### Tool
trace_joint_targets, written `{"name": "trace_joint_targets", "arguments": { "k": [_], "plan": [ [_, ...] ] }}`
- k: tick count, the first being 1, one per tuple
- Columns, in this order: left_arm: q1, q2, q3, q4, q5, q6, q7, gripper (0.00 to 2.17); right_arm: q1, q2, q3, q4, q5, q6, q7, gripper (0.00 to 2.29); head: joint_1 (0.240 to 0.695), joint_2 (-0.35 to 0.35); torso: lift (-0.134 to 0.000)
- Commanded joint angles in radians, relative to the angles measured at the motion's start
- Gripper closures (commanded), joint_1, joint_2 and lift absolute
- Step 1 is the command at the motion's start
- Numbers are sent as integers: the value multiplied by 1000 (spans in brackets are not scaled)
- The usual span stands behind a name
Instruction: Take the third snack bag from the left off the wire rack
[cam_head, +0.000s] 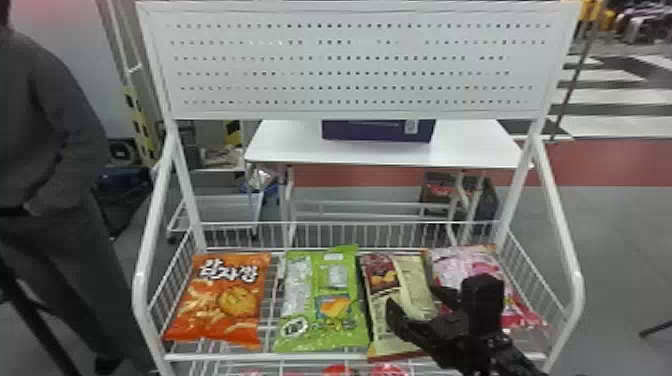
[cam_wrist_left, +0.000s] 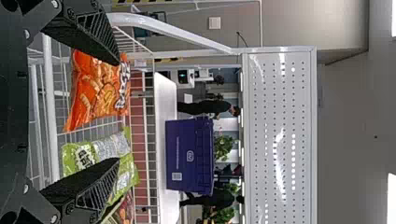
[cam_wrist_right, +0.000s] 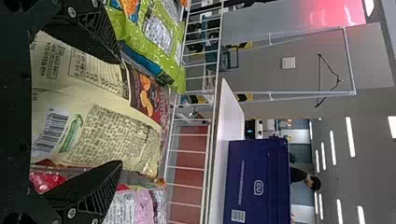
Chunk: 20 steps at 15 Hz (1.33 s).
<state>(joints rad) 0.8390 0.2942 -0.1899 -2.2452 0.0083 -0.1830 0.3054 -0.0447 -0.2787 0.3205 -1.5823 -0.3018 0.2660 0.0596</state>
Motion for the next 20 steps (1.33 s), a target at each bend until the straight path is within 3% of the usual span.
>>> {"name": "trace_joint_targets", "arguments": {
  "k": [1,2,3,4,5,6,8,20],
  "plan": [
    [-8,2,0,7,2,4,0,167,-47,13,25,53,1,6,11,235,499,0,0],
    [-14,3,0,12,4,4,0,167,-50,18,29,59,1,22,17,340,499,0,0],
    [-18,3,0,15,7,7,0,167,-50,19,29,59,1,46,17,701,499,0,0],
    [-24,3,0,16,9,17,-3,167,-50,18,26,54,1,55,19,1423,499,0,0],
    [-29,3,0,16,9,23,-5,167,-60,18,23,47,0,105,17,1882,499,0,0],
    [-31,5,0,16,10,23,-5,167,-66,16,20,42,-5,138,16,2040,499,0,0],
    [-40,6,0,19,16,26,-5,167,-67,12,19,28,-8,141,16,2213,499,0,0],
    [-58,6,0,19,21,50,-6,167,22,-56,-43,-216,-60,126,-21,2219,499,0,0]
  ]
}}
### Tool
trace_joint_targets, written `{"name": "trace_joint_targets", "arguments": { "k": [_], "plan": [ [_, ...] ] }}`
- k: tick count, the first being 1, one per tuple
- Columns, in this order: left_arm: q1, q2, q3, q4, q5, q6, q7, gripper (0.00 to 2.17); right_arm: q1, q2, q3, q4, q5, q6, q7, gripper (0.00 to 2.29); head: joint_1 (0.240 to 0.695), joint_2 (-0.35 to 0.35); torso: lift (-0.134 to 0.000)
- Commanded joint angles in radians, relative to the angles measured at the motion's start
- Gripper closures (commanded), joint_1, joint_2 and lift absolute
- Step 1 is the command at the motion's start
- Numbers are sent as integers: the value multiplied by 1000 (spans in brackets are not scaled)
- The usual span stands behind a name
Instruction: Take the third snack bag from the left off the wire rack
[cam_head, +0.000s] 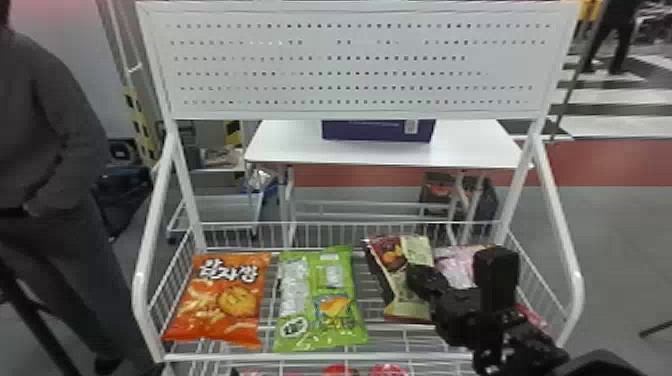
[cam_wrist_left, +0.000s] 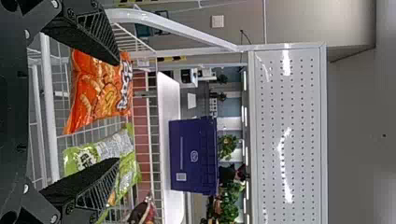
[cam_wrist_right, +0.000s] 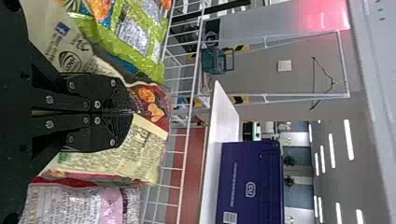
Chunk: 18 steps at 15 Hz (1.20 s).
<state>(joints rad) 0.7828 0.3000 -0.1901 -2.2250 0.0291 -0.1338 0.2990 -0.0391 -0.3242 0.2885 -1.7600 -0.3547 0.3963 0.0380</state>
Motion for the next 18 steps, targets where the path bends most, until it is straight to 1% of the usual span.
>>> {"name": "trace_joint_targets", "arguments": {
  "k": [1,3,5,8,9,13,15,18],
  "plan": [
    [-2,1,0,-1,0,1,0,167,38,-32,-23,-79,-23,-4,2,2216,499,0,0],
    [-7,2,0,-1,2,1,0,167,105,-67,-63,-184,-38,-10,2,2216,499,0,0],
    [-13,2,0,2,8,1,0,167,216,-91,-112,-286,-63,-81,2,2219,499,0,0],
    [-24,4,0,4,12,1,-1,167,409,-93,-172,-380,-52,-222,0,2216,499,0,0],
    [-24,5,0,2,15,1,0,167,479,-93,-201,-411,-55,-244,0,2216,499,0,0],
    [-24,11,0,5,18,-5,0,167,699,-93,-308,-466,-63,-406,14,2216,499,0,0],
    [-24,11,-5,2,18,-8,-1,167,794,-88,-364,-483,-64,-501,19,2216,499,0,0],
    [-24,11,-6,-2,18,-8,-1,167,889,-82,-439,-500,-93,-550,23,2216,499,0,0]
  ]
}}
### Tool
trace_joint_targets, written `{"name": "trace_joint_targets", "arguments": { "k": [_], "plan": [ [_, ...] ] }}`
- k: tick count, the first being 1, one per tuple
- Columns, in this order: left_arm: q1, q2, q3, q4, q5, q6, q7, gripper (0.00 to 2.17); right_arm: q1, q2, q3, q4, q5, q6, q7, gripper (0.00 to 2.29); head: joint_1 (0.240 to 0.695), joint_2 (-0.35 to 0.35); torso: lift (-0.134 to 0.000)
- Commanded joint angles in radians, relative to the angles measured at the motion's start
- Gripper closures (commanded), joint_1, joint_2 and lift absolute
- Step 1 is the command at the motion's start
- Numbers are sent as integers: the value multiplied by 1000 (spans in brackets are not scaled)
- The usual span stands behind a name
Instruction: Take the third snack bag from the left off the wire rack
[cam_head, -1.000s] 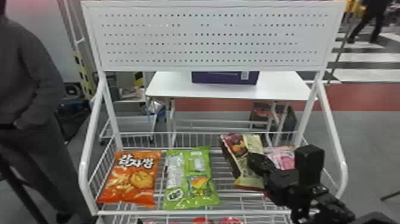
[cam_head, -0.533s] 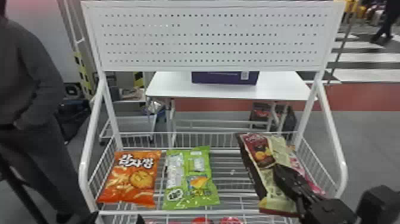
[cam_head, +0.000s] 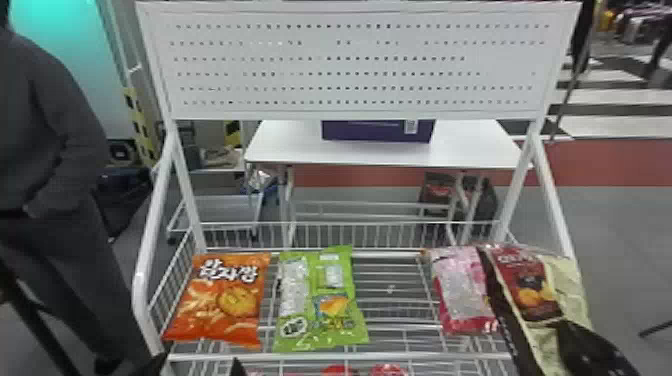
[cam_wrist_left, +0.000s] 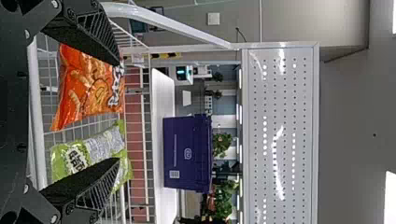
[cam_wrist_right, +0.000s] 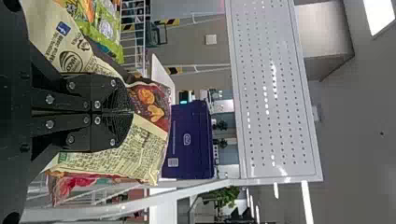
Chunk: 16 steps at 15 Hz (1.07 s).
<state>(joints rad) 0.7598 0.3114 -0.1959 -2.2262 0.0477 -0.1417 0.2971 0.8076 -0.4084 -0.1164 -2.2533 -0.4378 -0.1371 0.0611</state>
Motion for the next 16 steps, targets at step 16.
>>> {"name": "trace_joint_targets", "arguments": {
  "k": [16],
  "plan": [
    [4,5,13,-4,4,-9,7,167,97,-1,-94,1,-21,-32,14,2216,499,0,0]
  ]
}}
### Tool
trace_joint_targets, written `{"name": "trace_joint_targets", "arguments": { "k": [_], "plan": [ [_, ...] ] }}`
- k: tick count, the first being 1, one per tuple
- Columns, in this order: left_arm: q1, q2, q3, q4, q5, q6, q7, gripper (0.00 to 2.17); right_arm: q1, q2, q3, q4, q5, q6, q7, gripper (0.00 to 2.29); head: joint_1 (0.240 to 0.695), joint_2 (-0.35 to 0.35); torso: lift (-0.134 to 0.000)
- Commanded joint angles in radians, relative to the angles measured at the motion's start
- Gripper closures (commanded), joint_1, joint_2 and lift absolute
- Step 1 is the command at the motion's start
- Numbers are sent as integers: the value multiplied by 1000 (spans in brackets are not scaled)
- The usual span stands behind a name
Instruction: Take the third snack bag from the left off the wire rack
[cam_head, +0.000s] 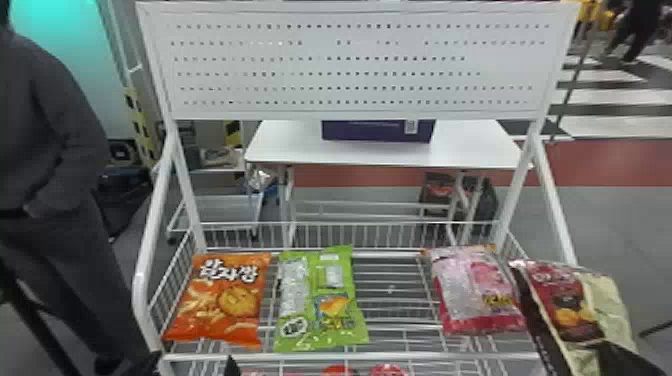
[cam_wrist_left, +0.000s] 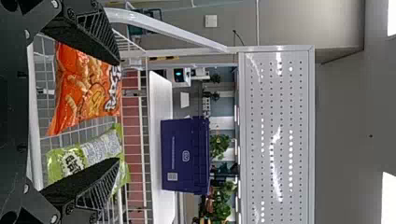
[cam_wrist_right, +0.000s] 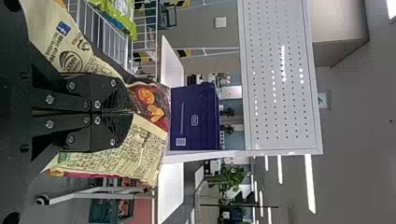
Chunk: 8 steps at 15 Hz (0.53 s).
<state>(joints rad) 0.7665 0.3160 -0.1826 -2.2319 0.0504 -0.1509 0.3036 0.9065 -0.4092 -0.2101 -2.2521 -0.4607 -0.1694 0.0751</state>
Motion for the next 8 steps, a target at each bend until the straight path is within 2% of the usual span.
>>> {"name": "trace_joint_targets", "arguments": {
  "k": [1,8],
  "plan": [
    [-3,0,2,3,5,0,0,167,-1,0,0,2,7,-3,0,2216,499,0,0],
    [-7,-1,8,8,11,0,0,167,-3,0,0,5,5,-9,5,2216,499,0,0]
  ]
}}
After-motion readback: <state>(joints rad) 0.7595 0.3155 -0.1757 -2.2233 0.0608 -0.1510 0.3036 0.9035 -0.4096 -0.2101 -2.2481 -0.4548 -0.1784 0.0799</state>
